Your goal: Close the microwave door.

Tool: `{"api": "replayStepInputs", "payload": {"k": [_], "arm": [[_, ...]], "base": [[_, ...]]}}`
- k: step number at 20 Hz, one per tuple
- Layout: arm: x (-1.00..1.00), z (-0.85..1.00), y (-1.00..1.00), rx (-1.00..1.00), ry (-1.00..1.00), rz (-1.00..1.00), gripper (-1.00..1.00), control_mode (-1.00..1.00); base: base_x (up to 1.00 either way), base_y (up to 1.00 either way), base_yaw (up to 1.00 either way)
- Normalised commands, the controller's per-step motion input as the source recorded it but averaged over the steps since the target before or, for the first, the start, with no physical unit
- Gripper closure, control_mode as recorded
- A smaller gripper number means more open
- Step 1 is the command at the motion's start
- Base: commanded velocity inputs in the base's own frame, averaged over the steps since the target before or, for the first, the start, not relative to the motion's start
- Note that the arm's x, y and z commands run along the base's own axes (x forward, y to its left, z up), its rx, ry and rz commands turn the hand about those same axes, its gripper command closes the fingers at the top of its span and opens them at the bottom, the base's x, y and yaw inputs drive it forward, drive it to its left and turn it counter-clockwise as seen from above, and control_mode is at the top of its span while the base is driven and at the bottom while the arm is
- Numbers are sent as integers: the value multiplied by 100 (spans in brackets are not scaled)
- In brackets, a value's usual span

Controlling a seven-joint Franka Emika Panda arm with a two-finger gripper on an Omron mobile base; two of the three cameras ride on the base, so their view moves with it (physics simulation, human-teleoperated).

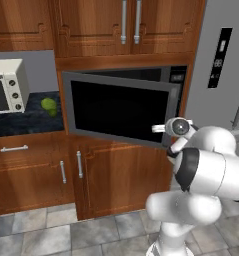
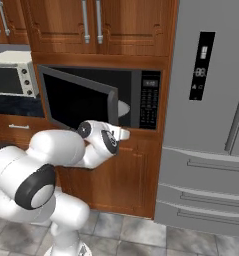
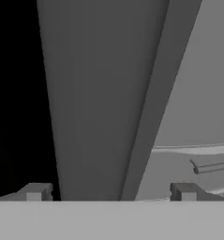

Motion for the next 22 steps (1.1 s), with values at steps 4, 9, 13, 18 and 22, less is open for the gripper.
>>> {"api": "replayStepInputs", "payload": {"k": [4, 9, 13, 18, 22], "arm": [[57, 72, 0, 0, 22, 0, -100, -100], [60, 82, -2, 4, 22, 0, -100, -100], [62, 84, -17, 9, 15, 0, -100, -100], [62, 94, -20, 13, 11, 0, -100, -100], [61, 76, -23, 12, 8, 0, -100, -100]], "base": [[0, 0, 0], [0, 0, 0], [0, 0, 0], [0, 0, 0], [0, 0, 0]]}}
